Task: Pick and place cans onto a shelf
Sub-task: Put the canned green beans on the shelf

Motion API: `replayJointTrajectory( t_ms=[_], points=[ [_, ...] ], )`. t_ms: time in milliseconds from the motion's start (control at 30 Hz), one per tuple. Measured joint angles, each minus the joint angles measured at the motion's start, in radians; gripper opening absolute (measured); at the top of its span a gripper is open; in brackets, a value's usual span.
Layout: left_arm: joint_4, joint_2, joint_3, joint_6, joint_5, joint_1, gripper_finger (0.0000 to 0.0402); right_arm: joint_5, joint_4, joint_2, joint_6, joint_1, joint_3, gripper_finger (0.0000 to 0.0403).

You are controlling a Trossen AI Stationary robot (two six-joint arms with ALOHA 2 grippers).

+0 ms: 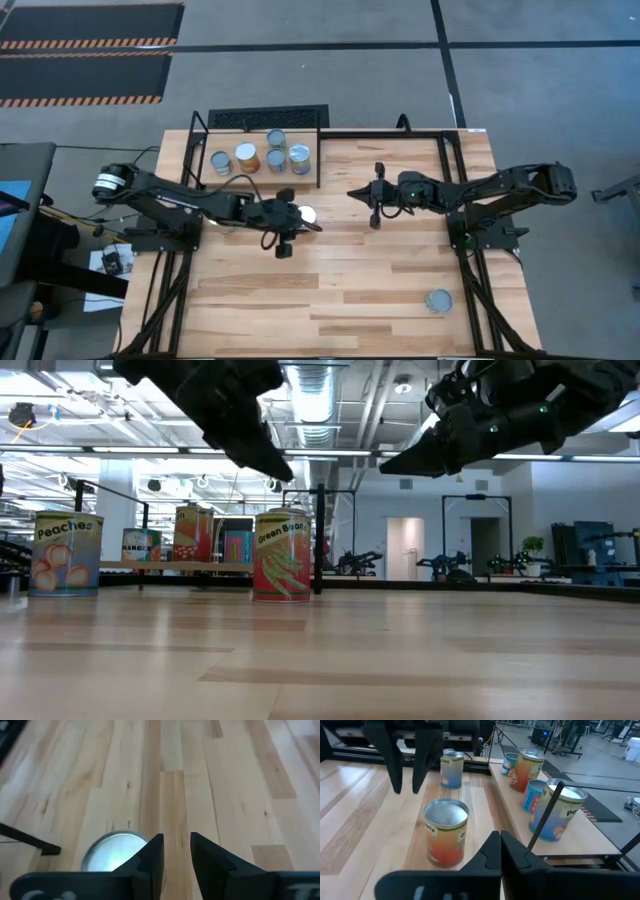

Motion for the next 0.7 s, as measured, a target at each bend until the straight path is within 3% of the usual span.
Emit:
replayJointTrajectory(
  t_ms=[533,700],
  points=[
    [-0.098,0.133,0.057,0.037,-0.15,-0.002,0.0093,0.001,0.008,0.0,0.0,0.0,0.0,0.0011],
    [-0.106,0.145,0.059,0.067,-0.159,-0.002,0.0064,0.003,0.016,0.0,0.0,0.0,0.0,0.001]
  ],
)
